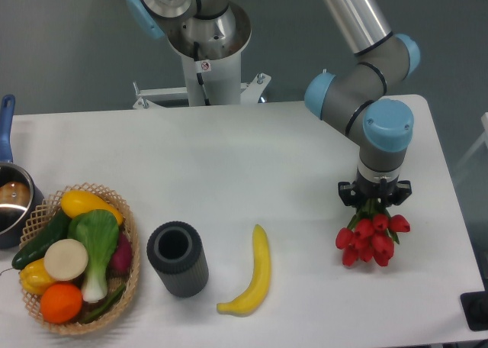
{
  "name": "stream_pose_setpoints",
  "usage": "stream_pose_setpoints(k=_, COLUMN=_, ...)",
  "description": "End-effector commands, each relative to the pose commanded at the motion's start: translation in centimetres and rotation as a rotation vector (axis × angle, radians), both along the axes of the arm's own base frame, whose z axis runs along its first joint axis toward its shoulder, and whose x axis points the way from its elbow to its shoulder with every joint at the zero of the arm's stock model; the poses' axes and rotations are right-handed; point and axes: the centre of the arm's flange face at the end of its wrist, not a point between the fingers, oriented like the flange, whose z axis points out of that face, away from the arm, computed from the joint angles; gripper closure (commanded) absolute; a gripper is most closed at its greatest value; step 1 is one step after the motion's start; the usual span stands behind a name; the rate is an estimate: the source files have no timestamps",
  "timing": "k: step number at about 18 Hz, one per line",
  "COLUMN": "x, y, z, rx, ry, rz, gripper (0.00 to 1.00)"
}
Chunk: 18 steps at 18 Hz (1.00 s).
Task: Place the flowers on the table
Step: 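Lower the tulips onto the table, open the gripper and lift away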
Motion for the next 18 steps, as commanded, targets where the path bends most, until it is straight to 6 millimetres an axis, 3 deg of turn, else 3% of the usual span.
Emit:
stream_pose_setpoints(k=2, x=-0.4, y=0.0, z=0.7, rx=0.006, ry=0.016, rz=0.002, gripper=0.01)
stream_pose_setpoints(k=8, x=-1.0, y=-0.2, z=3.6, rx=0.022, ry=0.067, rz=0.007, gripper=0.00)
stream_pose_setpoints(k=13, x=-3.2, y=-4.0, z=6.2, rx=0.024, ry=0.112, rz=0.019, gripper=0.00)
stream_pose_setpoints(k=16, x=-3.8, y=-5.6, z=6.0, rx=-0.021, ry=0.112, rz=-0.105, gripper=0.00)
stream_pose_setpoints(k=18, x=-4.1, y=-7.4, z=7.0, rx=-0.039, ry=0.122, rz=-0.177, gripper=0.00)
